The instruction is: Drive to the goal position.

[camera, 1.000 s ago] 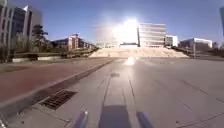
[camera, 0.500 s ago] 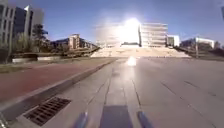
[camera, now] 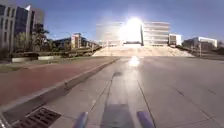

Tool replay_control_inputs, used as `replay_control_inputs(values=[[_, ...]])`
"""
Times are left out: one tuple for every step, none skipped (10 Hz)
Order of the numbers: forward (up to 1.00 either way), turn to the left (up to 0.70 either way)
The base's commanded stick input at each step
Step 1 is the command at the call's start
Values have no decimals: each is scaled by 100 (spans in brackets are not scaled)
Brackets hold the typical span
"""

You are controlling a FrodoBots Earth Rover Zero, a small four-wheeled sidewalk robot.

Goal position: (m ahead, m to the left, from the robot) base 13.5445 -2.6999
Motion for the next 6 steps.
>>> replay_control_inputs(values=[[70,0],[70,0],[70,0],[70,0],[70,0],[70,0]])
